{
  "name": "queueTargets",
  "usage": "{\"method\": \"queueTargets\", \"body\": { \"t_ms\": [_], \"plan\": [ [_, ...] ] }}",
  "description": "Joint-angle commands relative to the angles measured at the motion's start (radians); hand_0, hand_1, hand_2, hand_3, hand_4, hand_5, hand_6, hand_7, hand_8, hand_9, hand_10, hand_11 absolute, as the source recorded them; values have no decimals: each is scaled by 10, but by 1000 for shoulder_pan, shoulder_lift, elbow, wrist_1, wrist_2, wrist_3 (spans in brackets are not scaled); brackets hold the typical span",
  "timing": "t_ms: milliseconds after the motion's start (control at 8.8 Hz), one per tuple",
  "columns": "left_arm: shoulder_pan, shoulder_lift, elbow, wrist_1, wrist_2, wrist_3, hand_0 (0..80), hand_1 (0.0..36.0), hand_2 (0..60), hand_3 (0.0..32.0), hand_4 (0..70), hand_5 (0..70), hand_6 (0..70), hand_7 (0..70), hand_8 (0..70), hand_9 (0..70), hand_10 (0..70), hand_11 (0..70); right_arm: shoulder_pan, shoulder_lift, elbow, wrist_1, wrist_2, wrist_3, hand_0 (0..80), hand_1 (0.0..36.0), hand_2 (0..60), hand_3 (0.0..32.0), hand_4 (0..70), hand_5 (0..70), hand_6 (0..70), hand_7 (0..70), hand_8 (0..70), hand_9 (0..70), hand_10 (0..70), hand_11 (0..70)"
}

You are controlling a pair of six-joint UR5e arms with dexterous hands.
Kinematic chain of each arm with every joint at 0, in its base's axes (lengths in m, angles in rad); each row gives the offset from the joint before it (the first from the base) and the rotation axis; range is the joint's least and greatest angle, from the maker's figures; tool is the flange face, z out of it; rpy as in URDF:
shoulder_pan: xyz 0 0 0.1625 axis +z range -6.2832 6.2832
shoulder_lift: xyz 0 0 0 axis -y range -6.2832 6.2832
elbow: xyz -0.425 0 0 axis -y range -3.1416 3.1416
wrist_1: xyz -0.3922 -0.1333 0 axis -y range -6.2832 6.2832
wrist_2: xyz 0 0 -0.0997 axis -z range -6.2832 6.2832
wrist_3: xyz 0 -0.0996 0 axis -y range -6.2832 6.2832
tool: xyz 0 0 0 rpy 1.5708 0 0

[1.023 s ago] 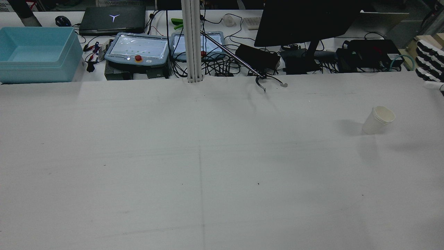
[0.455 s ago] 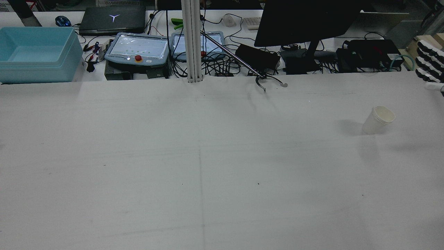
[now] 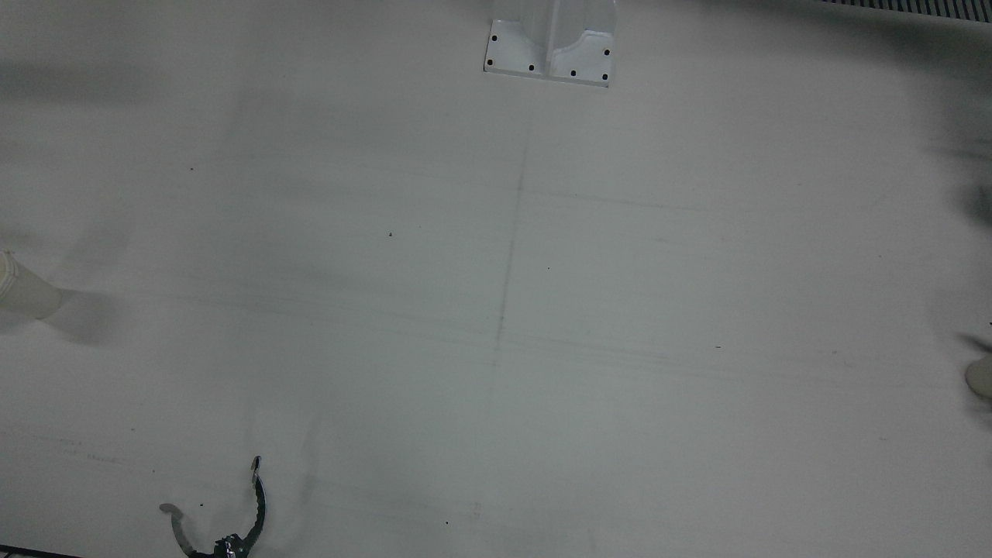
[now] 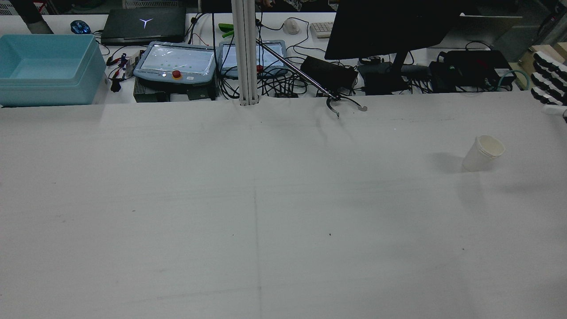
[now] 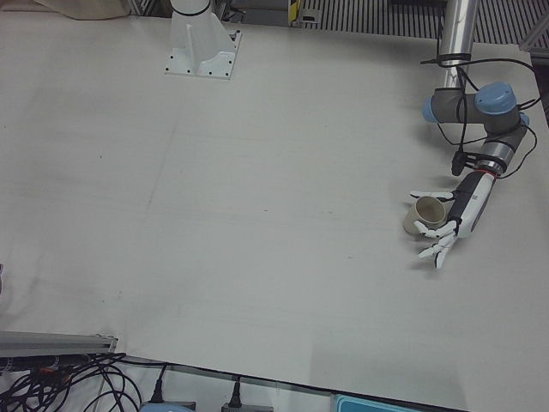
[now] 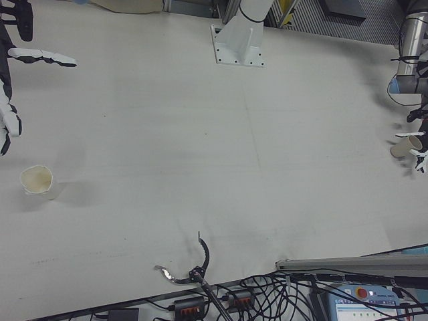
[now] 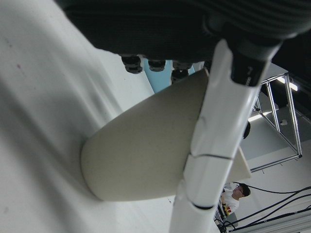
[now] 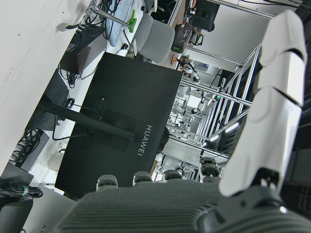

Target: Pour water

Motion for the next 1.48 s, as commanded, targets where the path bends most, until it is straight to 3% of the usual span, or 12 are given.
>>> {"method": "queueTargets", "body": {
  "t_ms": [0, 227, 341, 455, 568, 682, 909, 1023, 1250, 1364],
  "plan": [
    [2, 0, -32, 53, 0, -80, 800, 360, 600, 0, 439, 700, 142, 163, 44, 18, 39, 97, 12, 0, 16, 0, -1, 11, 487, 197, 109, 0, 0, 38, 0, 0, 0, 0, 0, 0],
    [2, 2, -148, 186, 0, -133, 800, 360, 600, 0, 468, 700, 142, 156, 37, 17, 39, 97, 50, -12, 32, 52, -4, 46, 489, 198, 108, 0, 0, 37, 0, 0, 0, 0, 0, 0],
    [7, 0, -199, 243, 0, -137, 800, 360, 600, 0, 467, 700, 141, 154, 37, 16, 38, 95, 47, -46, -35, 117, -7, 48, 494, 205, 121, 0, 0, 42, 2, 0, 0, 0, 0, 0],
    [17, 0, -234, 255, 0, -154, 800, 360, 600, 0, 451, 700, 142, 151, 38, 16, 37, 94, 40, -49, -231, 299, -13, 49, 514, 232, 139, 0, 0, 53, 25, 0, 0, 0, 0, 0],
    [28, 0, -294, 328, 0, -203, 800, 360, 600, 0, 432, 700, 143, 151, 37, 16, 36, 93, 31, -37, -475, 536, -15, 72, 514, 224, 104, 0, 0, 52, 13, 0, 0, 0, 0, 0],
    [30, 0, -363, 405, 0, -231, 800, 360, 600, 0, 437, 700, 142, 157, 35, 17, 34, 91, 29, -2, -663, 684, -1, 98, 520, 235, 131, 0, 0, 63, 16, 0, 0, 0, 0, 0],
    [34, 0, -504, 537, -2, -249, 800, 360, 600, 0, 416, 700, 137, 152, 36, 16, 36, 93, -4, 98, -904, 814, 33, 104, 555, 265, 211, 0, 17, 87, 132, 40, 18, 3, 0, 0],
    [36, 0, -530, 564, -2, -251, 800, 360, 600, 0, 418, 700, 141, 156, 37, 17, 38, 96, -34, 133, -969, 856, 33, 110, 548, 263, 247, 0, 60, 89, 158, 91, 34, 26, 0, 0],
    [34, 0, -531, 571, -2, -265, 800, 360, 600, 0, 424, 700, 144, 159, 39, 17, 38, 97, -93, 240, -1156, 917, 33, 112, 546, 265, 268, 0, 63, 90, 166, 114, 39, 36, 0, 0],
    [33, 2, -531, 571, -2, -268, 800, 360, 600, 0, 421, 700, 142, 158, 39, 17, 38, 97, -104, 251, -1177, 946, 33, 114, 539, 265, 271, 0, 28, 89, 158, 105, 28, 22, 0, 0]
  ]
}}
